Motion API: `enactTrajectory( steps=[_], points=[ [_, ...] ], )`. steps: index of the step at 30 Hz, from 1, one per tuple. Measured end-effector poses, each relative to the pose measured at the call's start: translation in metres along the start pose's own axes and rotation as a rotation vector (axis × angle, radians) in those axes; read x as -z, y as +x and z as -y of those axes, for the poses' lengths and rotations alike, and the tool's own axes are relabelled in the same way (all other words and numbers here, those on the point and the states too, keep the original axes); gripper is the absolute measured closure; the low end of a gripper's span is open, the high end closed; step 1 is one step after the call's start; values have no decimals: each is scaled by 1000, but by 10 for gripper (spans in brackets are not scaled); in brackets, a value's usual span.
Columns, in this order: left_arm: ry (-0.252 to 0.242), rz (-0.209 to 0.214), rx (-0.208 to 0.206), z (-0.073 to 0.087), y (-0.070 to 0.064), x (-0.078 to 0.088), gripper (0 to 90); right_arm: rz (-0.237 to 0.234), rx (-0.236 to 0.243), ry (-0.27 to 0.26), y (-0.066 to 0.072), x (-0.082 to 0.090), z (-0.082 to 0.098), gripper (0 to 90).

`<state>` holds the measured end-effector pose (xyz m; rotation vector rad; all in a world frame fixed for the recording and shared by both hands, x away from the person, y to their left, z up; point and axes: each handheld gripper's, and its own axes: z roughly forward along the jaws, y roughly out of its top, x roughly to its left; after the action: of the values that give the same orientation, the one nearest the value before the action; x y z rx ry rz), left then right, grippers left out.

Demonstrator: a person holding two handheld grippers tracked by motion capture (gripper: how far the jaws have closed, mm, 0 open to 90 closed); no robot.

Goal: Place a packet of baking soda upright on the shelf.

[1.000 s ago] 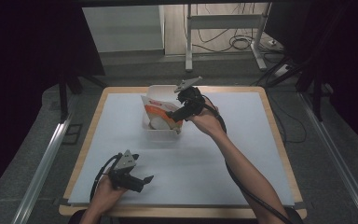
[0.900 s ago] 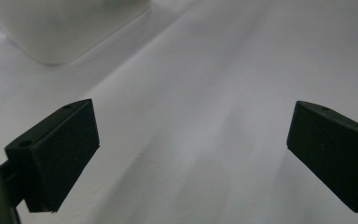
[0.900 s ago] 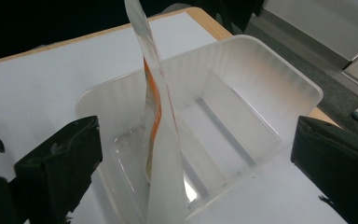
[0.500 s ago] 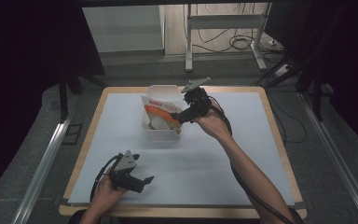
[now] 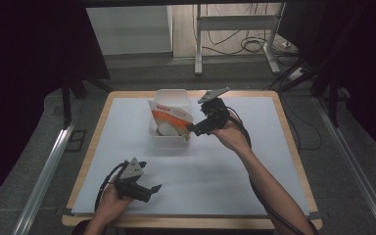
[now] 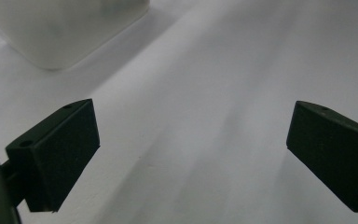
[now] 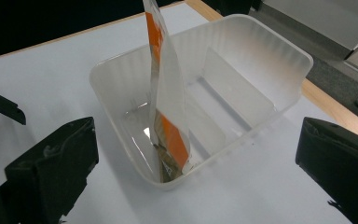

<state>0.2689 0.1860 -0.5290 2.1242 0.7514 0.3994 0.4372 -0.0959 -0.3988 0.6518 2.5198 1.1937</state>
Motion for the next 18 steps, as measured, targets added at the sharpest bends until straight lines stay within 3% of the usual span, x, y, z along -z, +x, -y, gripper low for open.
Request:
enactTrajectory(
  steps=[8,17,18],
  points=[
    [-2,-2,2,0,-1,0,25,6,2,-20,3,9,10,0],
    [-2,-5,6,1,1,1,25,40,21,10,5,18,23,0],
    [-1,-7,5,1,0,1,25,19,22,1,4,21,26,0]
  ],
)
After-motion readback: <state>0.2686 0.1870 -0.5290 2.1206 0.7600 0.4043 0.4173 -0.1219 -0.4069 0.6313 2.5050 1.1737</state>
